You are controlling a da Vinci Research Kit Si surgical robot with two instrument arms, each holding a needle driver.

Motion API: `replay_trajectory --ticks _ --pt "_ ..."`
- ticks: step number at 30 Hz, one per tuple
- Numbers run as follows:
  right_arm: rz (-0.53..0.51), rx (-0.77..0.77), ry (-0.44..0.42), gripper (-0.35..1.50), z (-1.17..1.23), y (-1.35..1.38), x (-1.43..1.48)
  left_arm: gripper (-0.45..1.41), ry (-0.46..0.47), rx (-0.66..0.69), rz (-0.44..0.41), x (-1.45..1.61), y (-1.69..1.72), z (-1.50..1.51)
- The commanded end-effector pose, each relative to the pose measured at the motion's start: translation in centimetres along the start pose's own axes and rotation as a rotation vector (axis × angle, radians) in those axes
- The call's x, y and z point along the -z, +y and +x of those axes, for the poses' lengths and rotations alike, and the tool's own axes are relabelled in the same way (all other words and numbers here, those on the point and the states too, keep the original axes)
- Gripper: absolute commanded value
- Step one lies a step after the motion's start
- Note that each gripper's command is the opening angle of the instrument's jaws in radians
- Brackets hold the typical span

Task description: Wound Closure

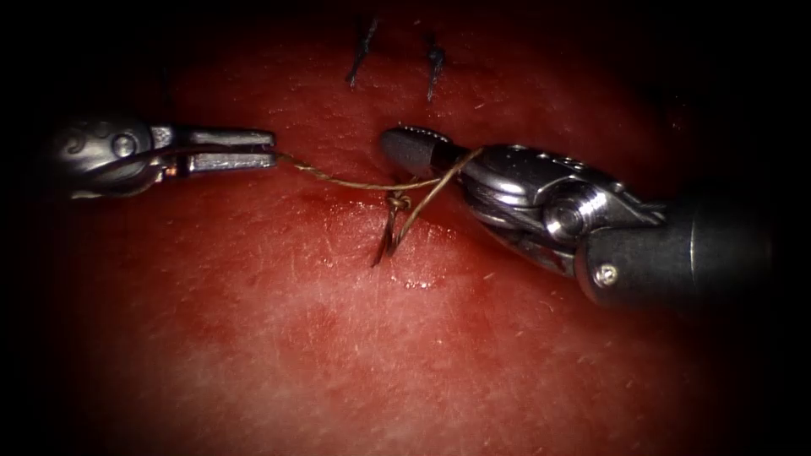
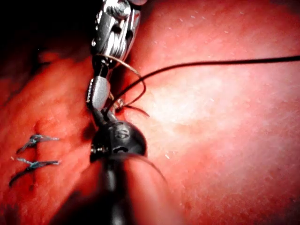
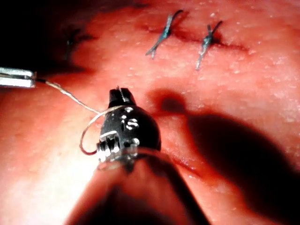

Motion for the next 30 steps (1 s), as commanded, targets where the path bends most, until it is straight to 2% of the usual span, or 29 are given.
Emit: replay_trajectory --ticks 1,2,6,13,14,16,24,30 --pt "0.010 0.019 0.010 -0.35 -0.09 0.01 -0.09 -0.45 -0.003 0.015 -0.004 -0.03 0.09 0.02" --pt "0.030 0.056 0.032 -0.35 -0.12 0.02 -0.10 -0.45 0.007 0.036 -0.020 0.04 0.39 0.01" --pt "0.077 0.119 0.077 -0.35 -0.21 -0.02 -0.09 -0.45 0.036 0.064 -0.051 0.06 0.94 0.12" --pt "0.111 0.160 0.104 -0.35 -0.34 -0.08 -0.10 -0.45 0.077 0.077 -0.112 -0.08 1.79 0.55" --pt "0.115 0.168 0.105 -0.35 -0.36 -0.09 -0.10 -0.45 0.098 0.073 -0.140 -0.11 2.03 0.70" --pt "0.121 0.181 0.109 -0.35 -0.38 -0.11 -0.08 -0.45 0.117 0.065 -0.167 -0.15 2.22 0.86" --pt "0.146 0.210 0.140 -0.35 -0.56 -0.21 0.09 -0.45 0.153 0.047 -0.208 -0.29 2.49 1.46" --pt "0.161 0.256 0.148 -0.35 -0.75 -0.30 0.13 -0.45 0.161 0.037 -0.225 -0.38 2.70 1.63"
